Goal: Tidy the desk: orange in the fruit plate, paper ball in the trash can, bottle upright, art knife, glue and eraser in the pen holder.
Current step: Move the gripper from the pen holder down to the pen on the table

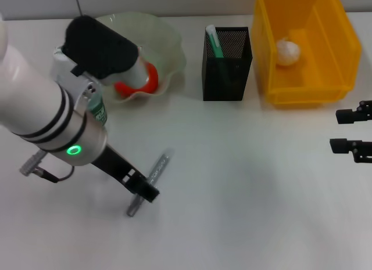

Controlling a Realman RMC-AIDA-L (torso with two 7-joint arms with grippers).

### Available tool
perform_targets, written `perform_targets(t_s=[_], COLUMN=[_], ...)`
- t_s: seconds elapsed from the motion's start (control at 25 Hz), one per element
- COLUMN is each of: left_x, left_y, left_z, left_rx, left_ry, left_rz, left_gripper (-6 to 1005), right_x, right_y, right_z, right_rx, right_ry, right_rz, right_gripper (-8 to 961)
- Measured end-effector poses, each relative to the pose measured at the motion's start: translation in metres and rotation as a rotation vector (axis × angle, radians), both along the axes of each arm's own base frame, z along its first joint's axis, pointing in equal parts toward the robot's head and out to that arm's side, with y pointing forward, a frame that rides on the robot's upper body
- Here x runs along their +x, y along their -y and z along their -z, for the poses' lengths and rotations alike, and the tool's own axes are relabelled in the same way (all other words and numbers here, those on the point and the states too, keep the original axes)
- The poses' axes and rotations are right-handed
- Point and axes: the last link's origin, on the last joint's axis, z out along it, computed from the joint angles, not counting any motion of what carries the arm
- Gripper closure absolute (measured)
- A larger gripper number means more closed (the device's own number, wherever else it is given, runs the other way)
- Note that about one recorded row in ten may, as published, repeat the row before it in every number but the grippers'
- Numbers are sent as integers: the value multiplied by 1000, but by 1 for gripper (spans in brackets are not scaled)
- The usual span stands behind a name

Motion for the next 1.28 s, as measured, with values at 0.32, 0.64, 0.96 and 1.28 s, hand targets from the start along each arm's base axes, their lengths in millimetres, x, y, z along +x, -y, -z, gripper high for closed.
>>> perform_targets(t_s=[0.32,0.64,0.96,1.28], left_x=[12,-3,-6,0], left_y=[9,2,0,4], left_z=[23,33,32,37], left_rx=[-60,-52,-46,-83], left_ry=[63,-33,-61,-82], left_rz=[49,68,75,105], left_gripper=[139,139,209,366], right_x=[-1,-5,-4,-5], right_y=[-1,0,-1,-2], right_z=[-3,-3,-5,-5], right_rx=[21,32,46,48], right_ry=[3,4,0,-4], right_rz=[-23,-34,-26,-26], right_gripper=[375,374,374,373])
